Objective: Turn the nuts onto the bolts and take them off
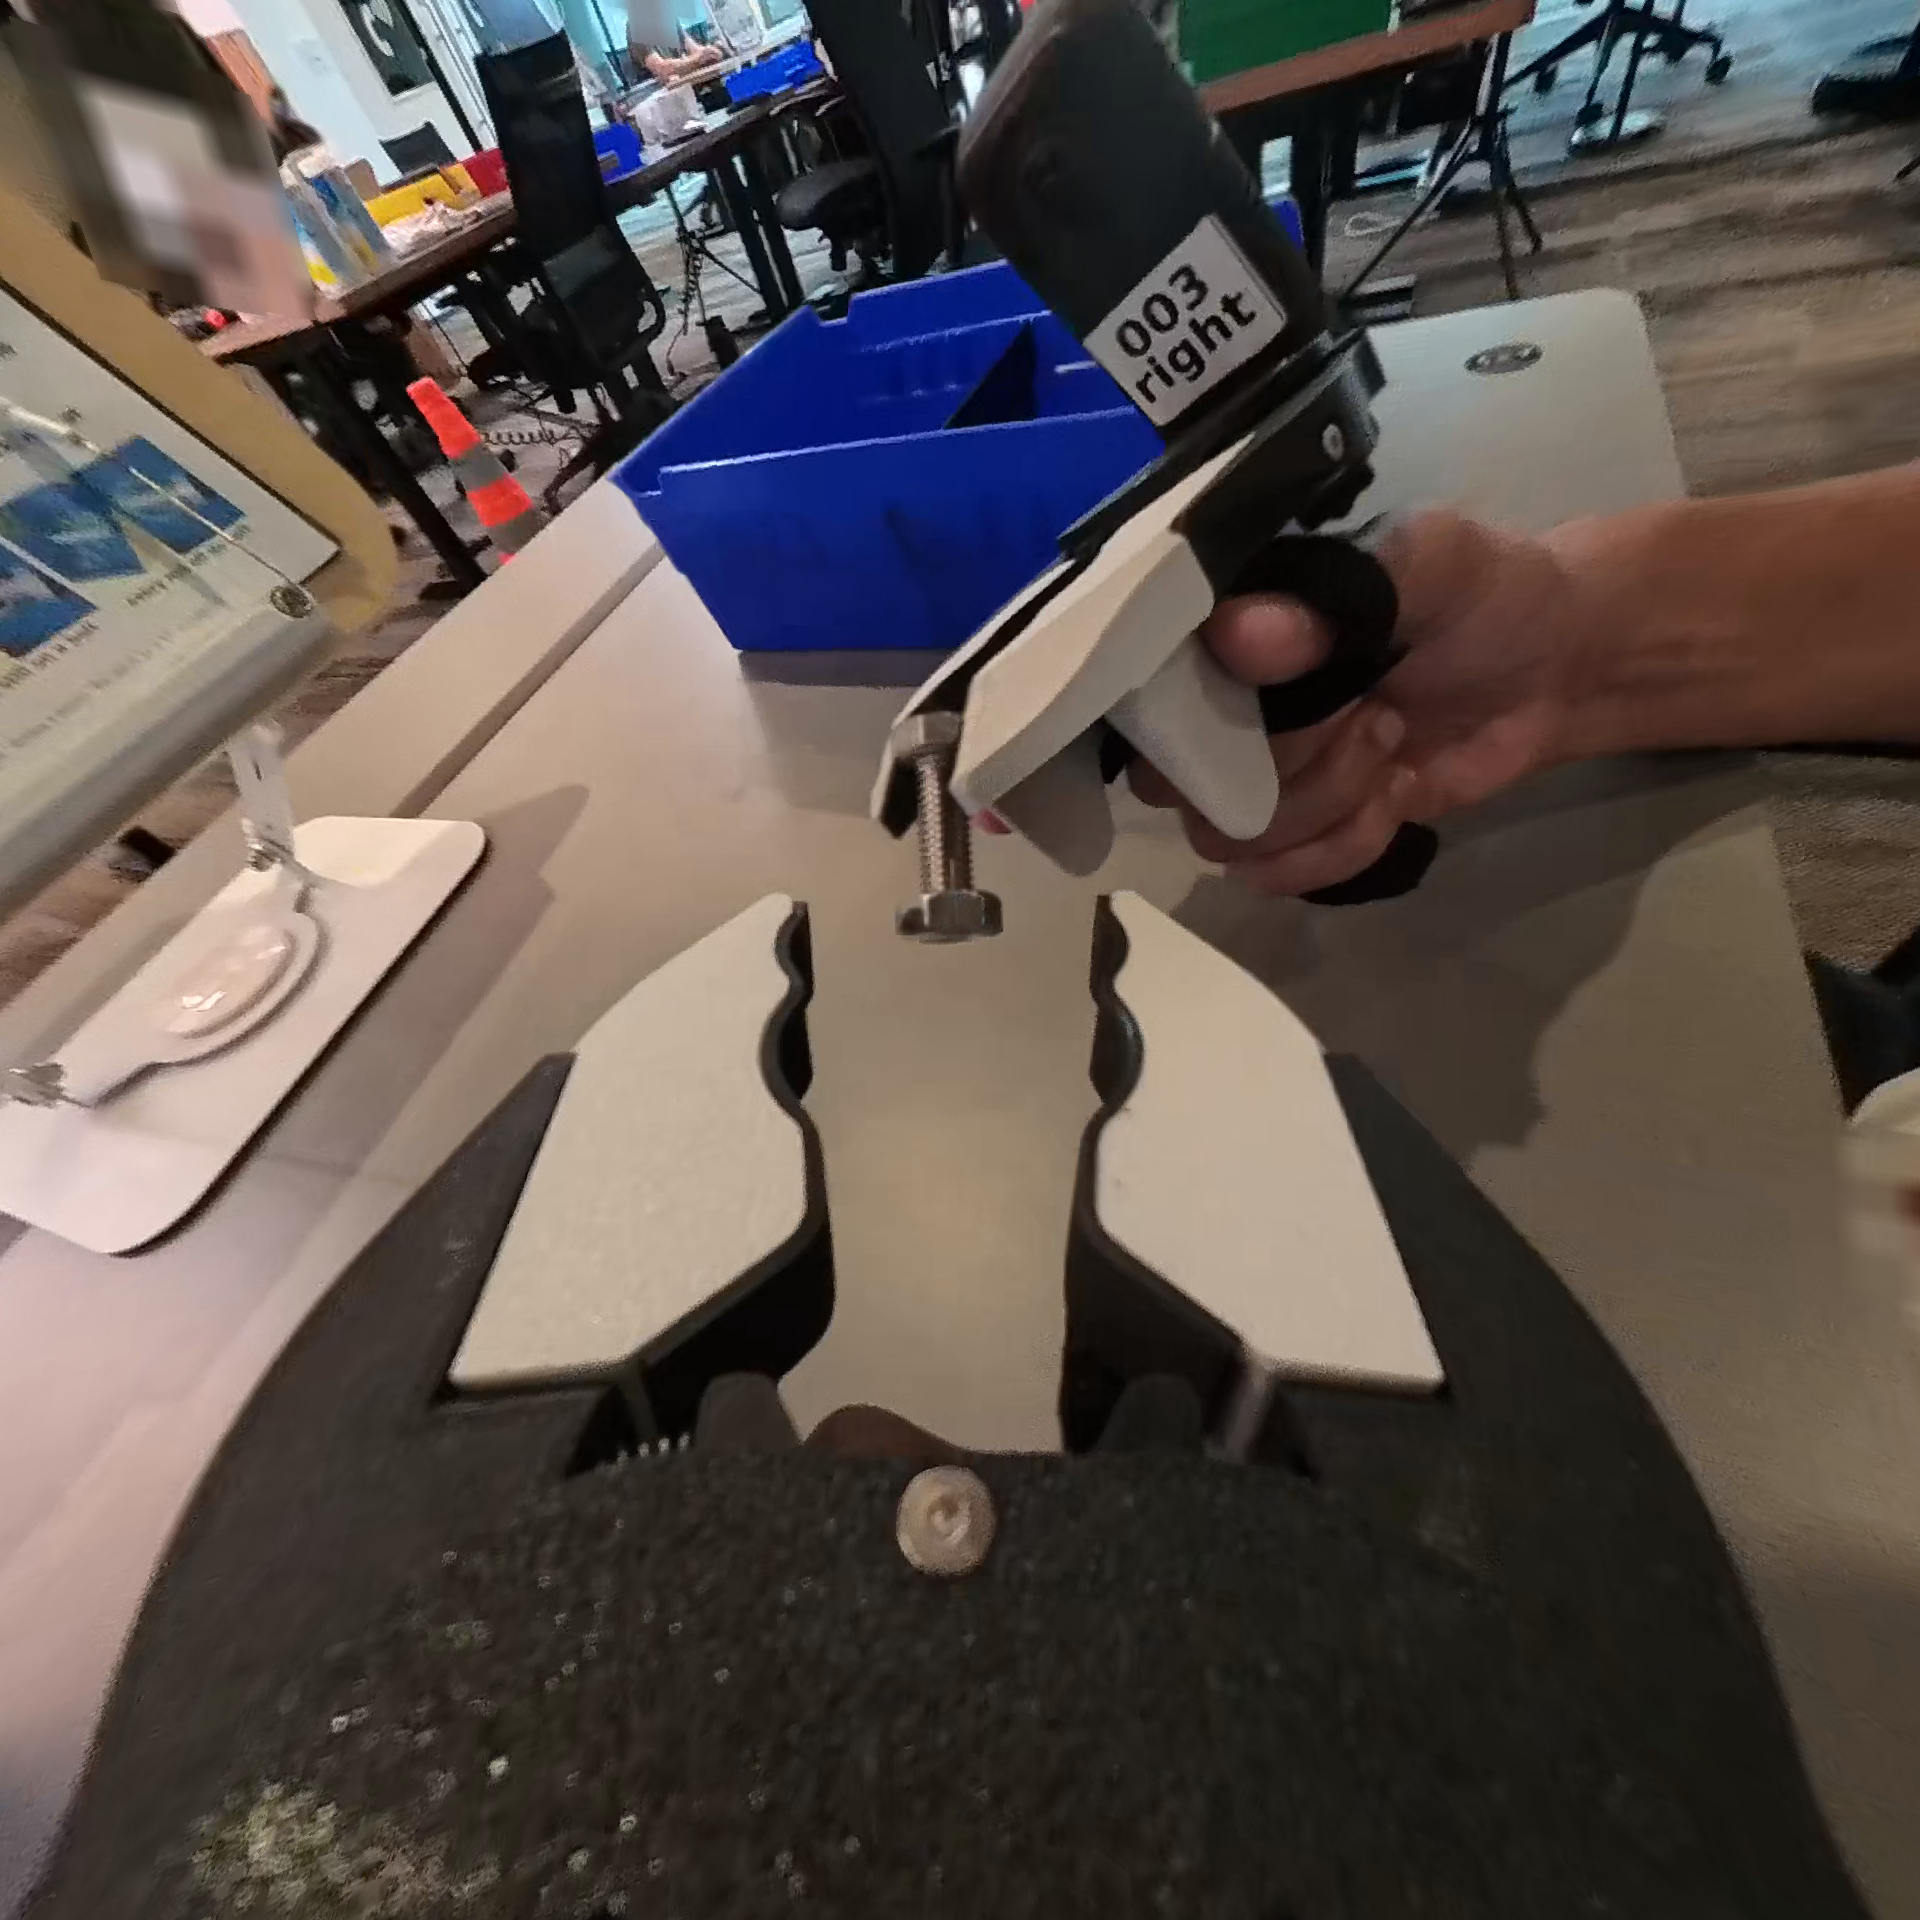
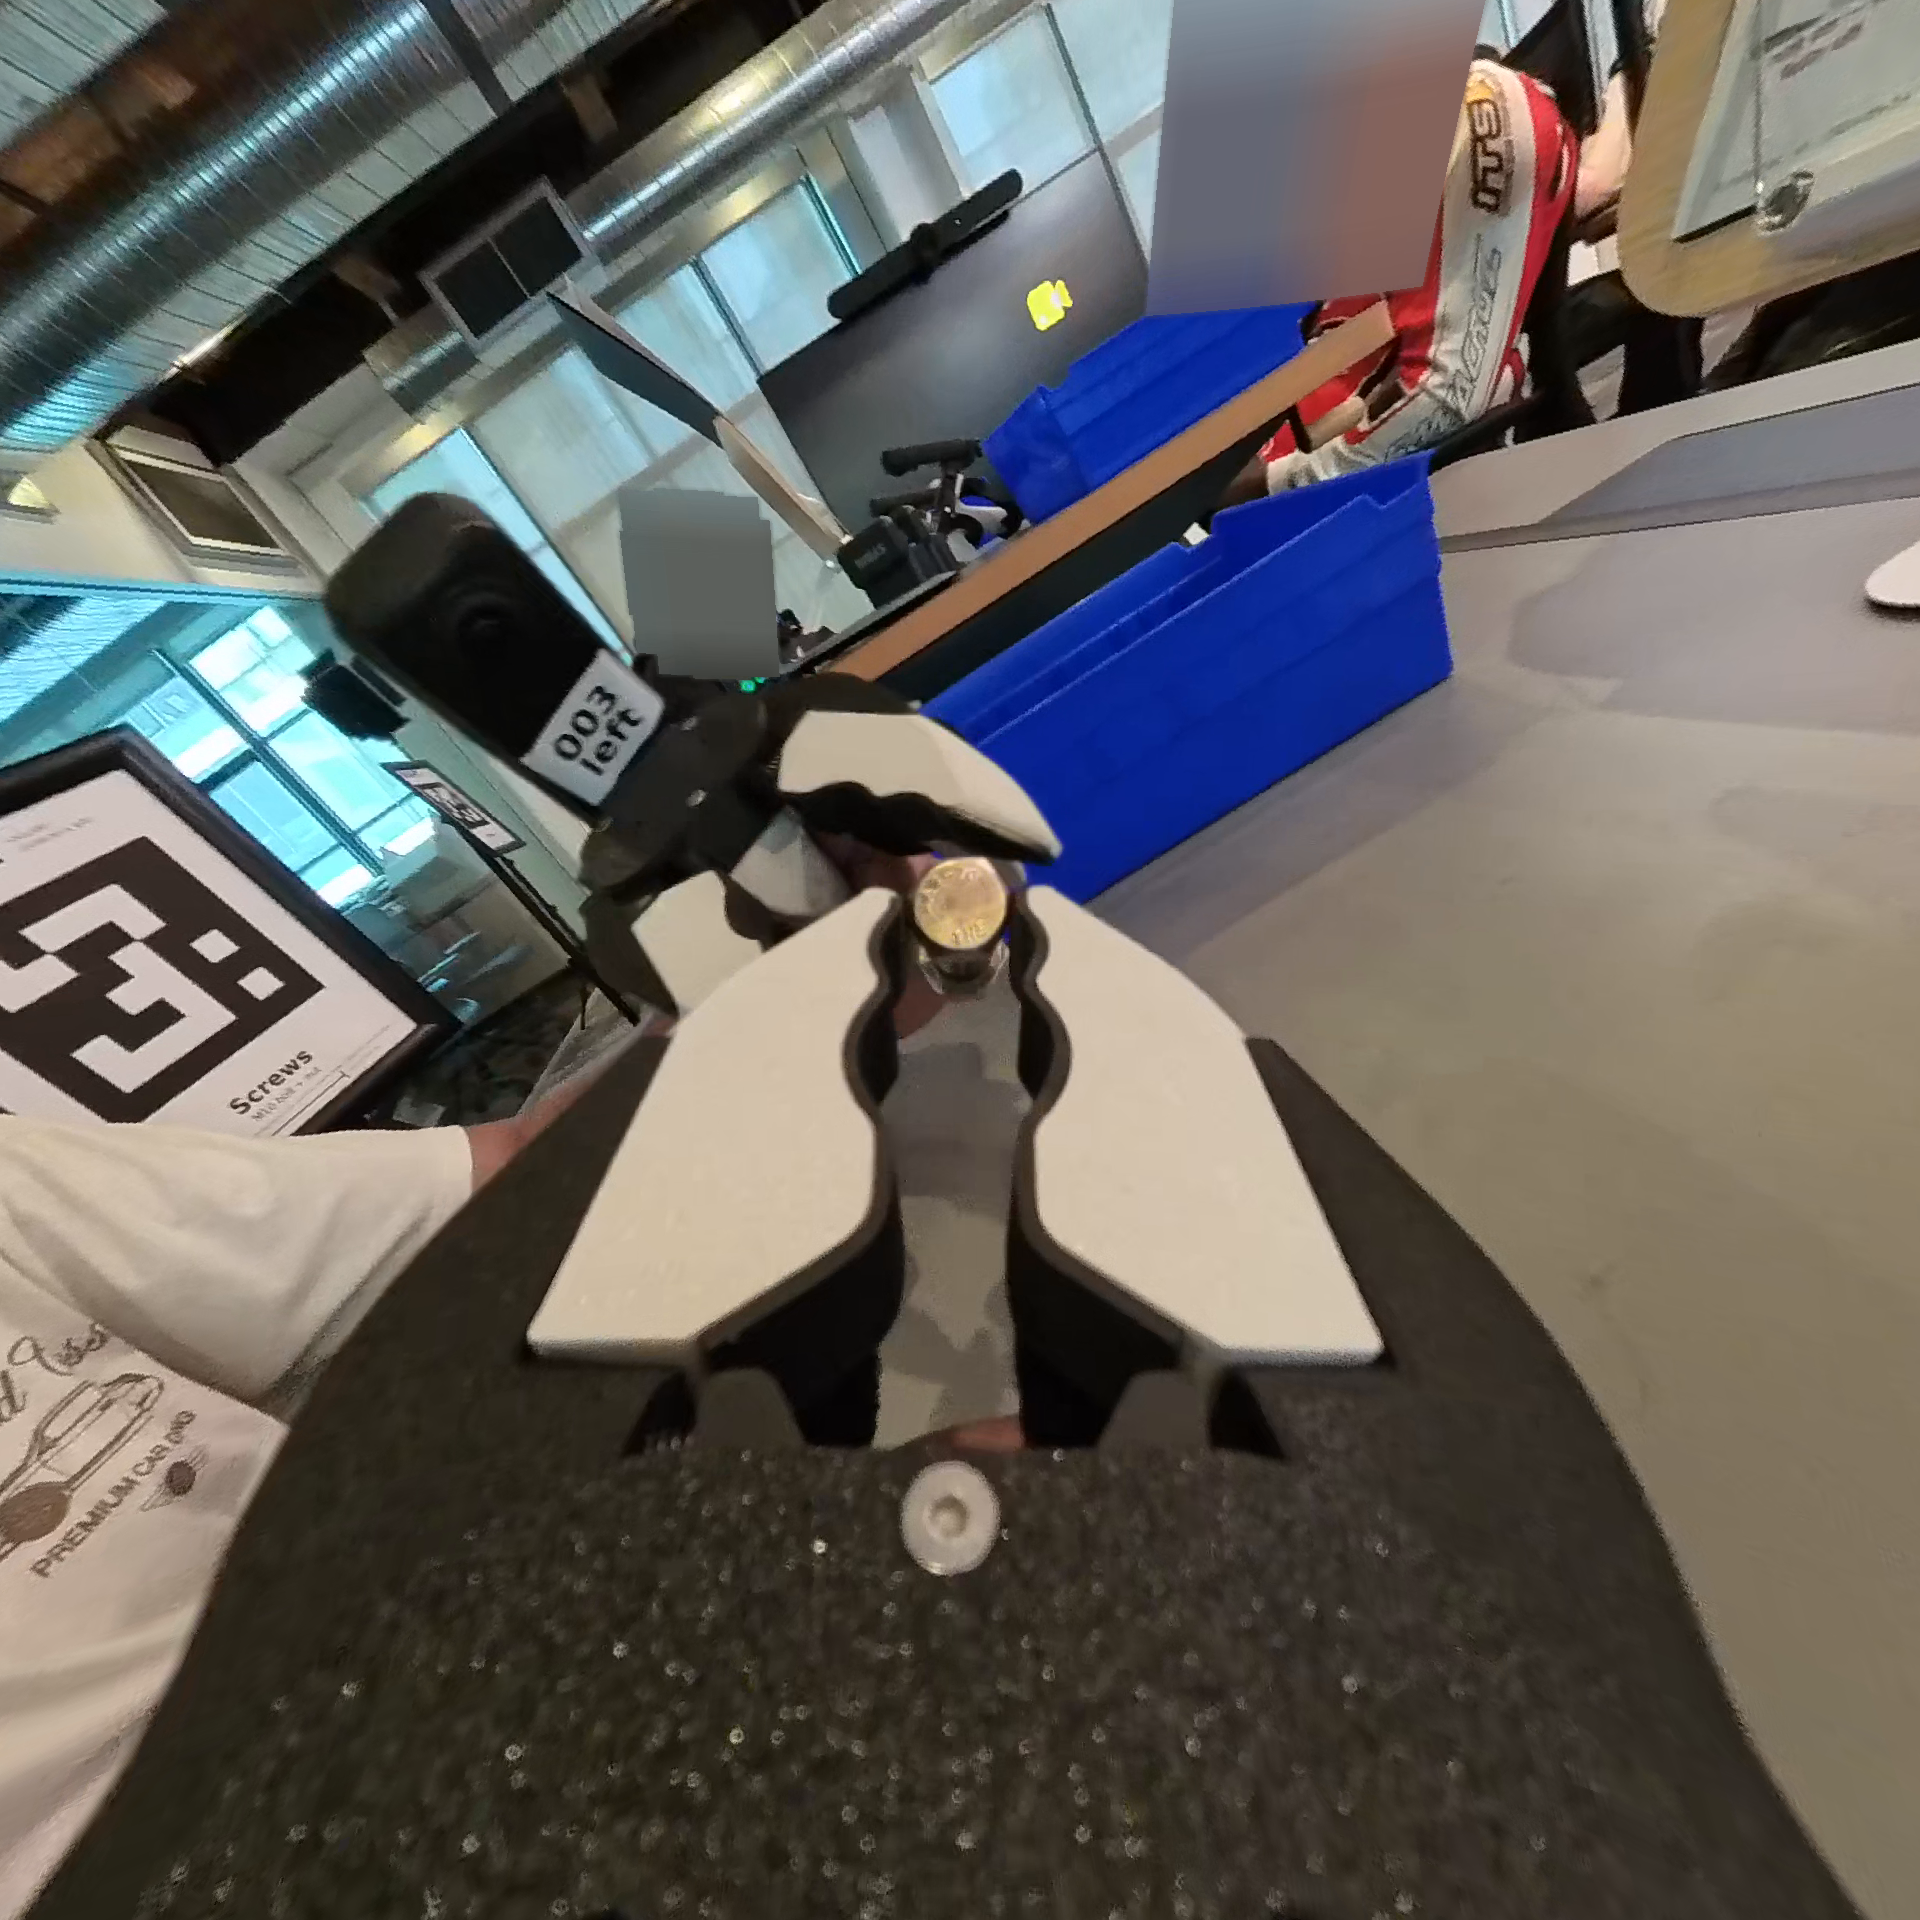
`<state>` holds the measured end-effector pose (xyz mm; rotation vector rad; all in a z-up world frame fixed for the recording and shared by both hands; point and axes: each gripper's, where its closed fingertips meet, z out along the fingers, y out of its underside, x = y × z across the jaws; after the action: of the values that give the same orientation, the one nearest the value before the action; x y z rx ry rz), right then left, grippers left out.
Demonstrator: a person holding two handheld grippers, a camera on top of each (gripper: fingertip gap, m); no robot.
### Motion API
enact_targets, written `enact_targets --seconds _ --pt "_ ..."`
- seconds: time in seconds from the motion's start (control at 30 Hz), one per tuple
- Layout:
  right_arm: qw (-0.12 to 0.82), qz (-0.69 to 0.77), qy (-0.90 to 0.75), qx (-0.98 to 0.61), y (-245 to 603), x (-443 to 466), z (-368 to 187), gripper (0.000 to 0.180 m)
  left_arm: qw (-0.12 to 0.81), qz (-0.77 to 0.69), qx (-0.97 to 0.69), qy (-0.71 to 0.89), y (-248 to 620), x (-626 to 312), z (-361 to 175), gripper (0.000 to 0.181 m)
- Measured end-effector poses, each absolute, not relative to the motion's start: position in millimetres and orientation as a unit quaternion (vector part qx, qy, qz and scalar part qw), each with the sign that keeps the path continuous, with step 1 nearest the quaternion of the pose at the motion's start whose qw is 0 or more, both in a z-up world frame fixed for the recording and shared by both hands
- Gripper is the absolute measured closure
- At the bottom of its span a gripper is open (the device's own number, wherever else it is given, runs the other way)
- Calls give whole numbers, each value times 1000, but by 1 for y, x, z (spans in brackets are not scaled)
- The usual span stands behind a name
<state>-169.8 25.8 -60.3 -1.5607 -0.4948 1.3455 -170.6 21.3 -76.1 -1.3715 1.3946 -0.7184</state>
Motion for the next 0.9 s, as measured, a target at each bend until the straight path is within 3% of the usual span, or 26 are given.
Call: enact_targets --seconds 0.07,0.13,0.23,0.37,0.57,0.73,0.9 --pt "483 559 -206 -642 24 -172 -61 162 511 -275 -563 588 20 -169 -79 135" --pt "481 559 -212 -641 22 -174 -60 162 522 -249 -554 598 20 -169 -81 161" --pt "483 542 -231 -648 19 -174 -61 162 513 -249 -553 608 18 -169 -82 161" --pt "487 487 -326 -648 0 -179 -56 161 430 -369 -555 609 -2 -173 -77 161" --pt "519 289 -566 -572 -44 -182 -59 161 280 -530 -505 621 -49 -185 -66 161" --pt "544 155 -642 -518 -53 -183 -67 162 183 -586 -498 612 -64 -192 -68 161" --pt "574 109 -631 -511 -46 -183 -60 162 185 -613 -504 580 -56 -192 -59 161"
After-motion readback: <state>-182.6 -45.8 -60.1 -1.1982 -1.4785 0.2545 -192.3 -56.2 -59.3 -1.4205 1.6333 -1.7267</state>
